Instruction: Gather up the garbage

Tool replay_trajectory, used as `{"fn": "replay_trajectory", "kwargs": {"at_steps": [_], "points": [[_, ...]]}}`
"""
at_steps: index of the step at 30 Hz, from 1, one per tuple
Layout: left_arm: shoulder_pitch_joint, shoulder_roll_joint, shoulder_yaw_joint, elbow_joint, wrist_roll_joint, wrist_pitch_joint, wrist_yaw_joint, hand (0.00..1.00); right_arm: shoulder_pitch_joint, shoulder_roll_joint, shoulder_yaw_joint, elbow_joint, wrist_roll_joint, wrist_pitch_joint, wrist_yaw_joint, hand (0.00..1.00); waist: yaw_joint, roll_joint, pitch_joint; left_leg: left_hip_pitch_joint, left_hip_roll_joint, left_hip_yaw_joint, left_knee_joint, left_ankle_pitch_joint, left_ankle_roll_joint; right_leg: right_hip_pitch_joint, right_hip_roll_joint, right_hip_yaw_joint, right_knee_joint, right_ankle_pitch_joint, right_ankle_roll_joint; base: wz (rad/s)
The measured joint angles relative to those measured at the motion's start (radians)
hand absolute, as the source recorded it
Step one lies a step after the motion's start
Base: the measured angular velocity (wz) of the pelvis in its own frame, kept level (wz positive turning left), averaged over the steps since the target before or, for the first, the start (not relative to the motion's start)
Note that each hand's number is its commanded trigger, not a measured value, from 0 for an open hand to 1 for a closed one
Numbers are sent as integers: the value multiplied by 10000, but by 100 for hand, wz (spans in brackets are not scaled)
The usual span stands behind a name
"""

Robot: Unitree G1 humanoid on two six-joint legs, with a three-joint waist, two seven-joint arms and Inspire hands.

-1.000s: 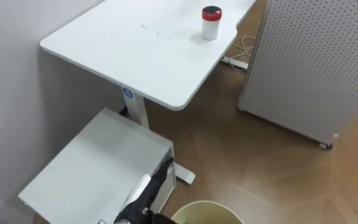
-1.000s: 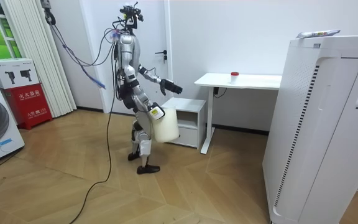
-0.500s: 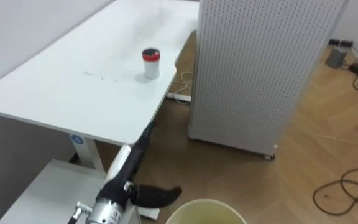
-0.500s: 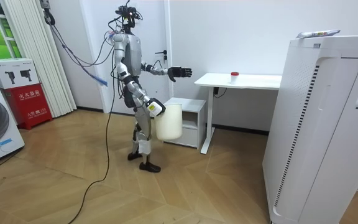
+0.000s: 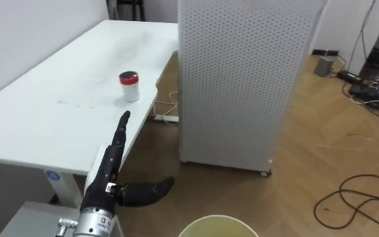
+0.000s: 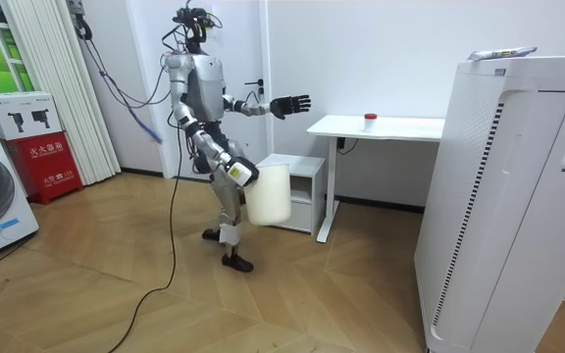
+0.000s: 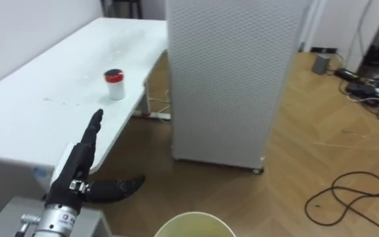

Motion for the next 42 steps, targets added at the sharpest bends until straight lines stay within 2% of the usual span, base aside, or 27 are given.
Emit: {"fn": "replay_trajectory", "kwargs": {"at_steps": [1,2,3,4,5,6,7,8,9,10,11,13,19,24,27,29,31,33,34,35,36,37,38,39,40,41,42], "points": [[8,-3,2,-87,-8,-41,93,0,34,-67,-23,-43,1,0,-31,100,38,59,-37,-396,-309,-626,-251,-226,86,41,71,237,-7,-28,-37,-76],[70,-5,75,-186,-8,-131,210,0,73,-111,-25,-66,0,7,-84,100,206,13,-15,-662,-609,-1137,-854,-322,36,73,138,621,-2,-31,-57,-90],[98,-13,119,-194,-11,-195,279,0,98,-137,-25,-68,0,11,-104,100,344,-30,7,-757,-765,-1322,-1281,-307,10,70,145,767,-1,-19,-85,-113],[155,-22,250,-276,-11,-216,353,0,116,-193,-22,-68,-5,28,-113,100,610,-1,-20,-840,-1031,-1692,-2230,-218,-133,44,154,933,-5,-1,-116,-111],[268,-37,449,-460,-9,-222,435,0,115,-238,-25,-79,-14,43,-150,100,687,80,-75,-963,-1106,-2010,-3217,-85,-251,-35,190,926,1,-15,-122,-97],[300,-49,547,-532,-3,-250,502,0,115,-255,-31,-86,-15,42,-196,100,699,125,-103,-1019,-1154,-2241,-3672,-35,-323,-79,212,927,43,-38,-117,-66],[333,-59,710,-639,9,-307,598,0,127,-283,-37,-81,-30,63,-223,100,751,140,-121,-1076,-1220,-2517,-4129,255,-363,-132,209,956,207,-129,-24,-46],[478,-55,877,-797,9,-333,677,0,173,-271,-37,-81,-128,81,-222,100,754,134,-185,-948,-1295,-2521,-4335,384,-353,-83,191,976,237,-195,28,-39],[524,-54,940,-830,7,-373,731,0,187,-273,-38,-81,-196,81,-212,100,753,92,-195,-871,-1361,-2542,-4481,494,-329,-67,187,1021,237,-214,35,-24],[557,-54,1023,-893,7,-387,798,0,187,-281,-101,-83,-348,81,-200,100,756,66,-180,-766,-1412,-2559,-4603,803,-261,-6,226,1042,166,-221,32,-7],[603,-53,1078,-937,20,-387,804,0,193,-263,-137,-81,-430,83,-198,100,745,20,-148,-701,-1448,-2663,-4648,848,-277,97,245,1049,43,-217,25,0],[692,-69,1084,-940,24,-387,819,0,276,-197,-345,-123,-550,83,-201,100,738,-1,-137,-561,-1508,-2749,-4792,872,-211,259,228,1041,-168,-217,26,12],[880,-70,1121,-1255,-10,-387,1102,0,420,-147,-411,-958,-809,94,-64,100,880,118,-96,-455,-1572,-2785,-4950,661,-140,314,233,1184,-524,-274,84,-6],[903,-89,1200,-1294,75,-472,1409,0,469,55,-409,-1370,-877,77,1,100,863,191,-52,-26,-1697,-2965,-5167,626,-107,798,179,1280,-882,-354,169,-3],[969,-87,1251,-1298,114,-561,1484,0,501,97,-409,-1379,-1098,94,-22,100,875,218,-52,-47,-1890,-2932,-5101,572,-21,594,-30,1334,-417,-671,246,0],[1025,-84,1273,-1301,108,-559,1575,0,520,37,-406,-1375,-1094,158,-99,100,857,301,-61,-47,-1996,-2912,-4969,298,62,498,-166,1330,170,-1000,338,4],[1029,-88,1298,-1300,130,-559,1630,0,522,47,-407,-1372,-1105,235,-116,100,898,288,-53,-32,-2094,-2908,-4848,171,153,380,-281,1345,557,-1176,437,-1],[1018,-83,1423,-1309,310,-575,1650,0,524,76,-398,-1371,-1129,291,-115,100,1082,292,-52,33,-2071,-2772,-4857,-4,191,226,-270,1299,867,-1184,463,-20],[1023,-86,1542,-1303,362,-577,1673,0,535,80,-368,-1369,-1132,337,-107,100,1166,295,-14,57,-2063,-2752,-4761,-122,239,159,-333,1030,1144,-1175,489,-17],[1033,-102,1648,-1304,564,-583,1754,0,563,69,-343,-1369,-1127,364,-92,100,1220,328,18,17,-2037,-2794,-4663,-249,315,-24,-444,593,1686,-1103,636,-13],[1031,-133,1683,-1306,624,-588,1797,0,565,60,-340,-1369,-1121,403,-89,100,1261,381,36,21,-1957,-2873,-4581,-346,402,-256,-450,471,2140,-1013,820,-18],[1034,-255,1765,-1320,819,-592,1846,0,559,17,-312,-1359,-1136,417,-76,100,1250,670,121,-65,-1846,-3177,-4298,-586,489,-969,-360,598,2781,-947,1319,-32],[1113,-281,1812,-1331,786,-589,1978,0,525,30,-283,-1350,-1193,440,33,100,1251,834,85,-111,-1871,-3695,-4240,-663,570,-1514,-130,767,2298,-1040,1283,-31],[1122,-263,1835,-1331,750,-583,1999,0,527,40,-279,-1350,-1192,443,101,100,1191,912,113,-86,-1877,-3937,-4243,-672,584,-1753,-66,762,1833,-947,1275,0],[1115,-192,1890,-1334,662,-584,2001,0,563,84,-279,-1347,-1193,454,224,100,1021,933,130,-33,-1888,-4265,-4261,-669,563,-2057,-109,767,736,-441,1358,31],[1101,-157,1882,-1333,596,-584,1999,0,607,103,-279,-1343,-1192,455,264,100,852,878,122,-6,-1916,-4404,-4259,-674,512,-2171,-170,783,86,-83,1391,54],[1108,-146,1848,-1333,550,-584,1992,0,714,126,-276,-1337,-1165,454,293,100,755,766,113,107,-1957,-4515,-4210,-803,416,-2177,-413,952,-956,467,1372,54]]}}
